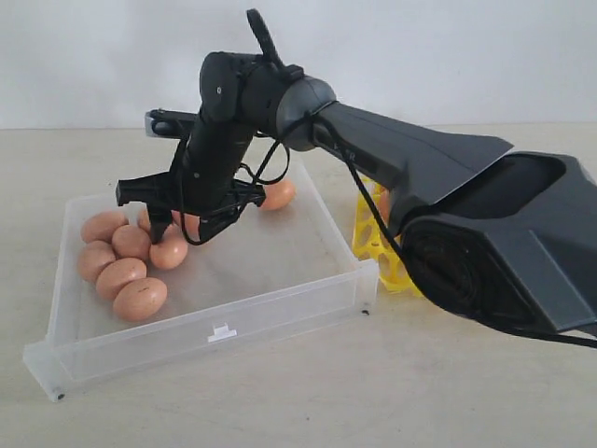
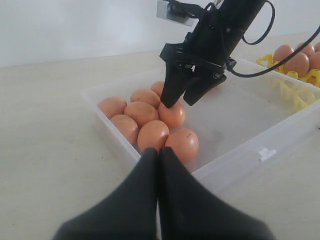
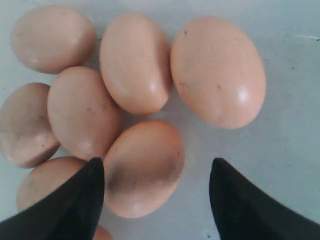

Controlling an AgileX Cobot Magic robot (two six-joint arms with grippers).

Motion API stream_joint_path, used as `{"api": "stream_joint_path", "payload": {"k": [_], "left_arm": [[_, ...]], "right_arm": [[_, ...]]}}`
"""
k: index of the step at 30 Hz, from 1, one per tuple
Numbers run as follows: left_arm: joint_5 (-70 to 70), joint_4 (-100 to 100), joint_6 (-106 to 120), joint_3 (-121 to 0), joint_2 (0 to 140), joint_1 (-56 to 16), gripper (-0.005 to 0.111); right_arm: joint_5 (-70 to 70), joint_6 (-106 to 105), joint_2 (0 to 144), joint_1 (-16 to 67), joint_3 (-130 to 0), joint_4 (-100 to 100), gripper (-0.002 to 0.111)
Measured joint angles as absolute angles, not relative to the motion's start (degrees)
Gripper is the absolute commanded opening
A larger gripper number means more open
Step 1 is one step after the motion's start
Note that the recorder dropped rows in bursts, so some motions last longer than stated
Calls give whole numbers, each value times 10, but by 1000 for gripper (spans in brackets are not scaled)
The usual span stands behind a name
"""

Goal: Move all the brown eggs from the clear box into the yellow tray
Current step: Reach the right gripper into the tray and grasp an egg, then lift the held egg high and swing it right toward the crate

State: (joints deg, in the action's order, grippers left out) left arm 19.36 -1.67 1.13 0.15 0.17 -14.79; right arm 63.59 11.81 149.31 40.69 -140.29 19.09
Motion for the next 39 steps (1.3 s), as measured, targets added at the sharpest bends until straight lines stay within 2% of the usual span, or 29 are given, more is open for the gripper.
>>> {"api": "stream_joint_path", "payload": {"k": [4,6,9,10,21,28,34,39], "left_arm": [[194,-17,11,1,2,-148,-4],[194,-17,11,1,2,-148,-4],[194,-17,11,1,2,-148,-4],[194,-17,11,1,2,-148,-4],[194,-17,11,1,2,-148,-4],[194,-17,11,1,2,-148,-4],[194,-17,11,1,2,-148,-4],[194,-17,11,1,2,-148,-4]], "right_arm": [[617,122,1512,407,-1404,217,59],[611,123,1520,407,-1404,227,52],[604,125,1520,407,-1404,229,19],[604,125,1521,407,-1404,229,0],[625,91,1482,407,-1404,112,0],[596,75,1384,457,-1404,-13,0],[467,132,1360,510,-1404,-185,0],[262,138,1360,513,-1404,-193,0]]}}
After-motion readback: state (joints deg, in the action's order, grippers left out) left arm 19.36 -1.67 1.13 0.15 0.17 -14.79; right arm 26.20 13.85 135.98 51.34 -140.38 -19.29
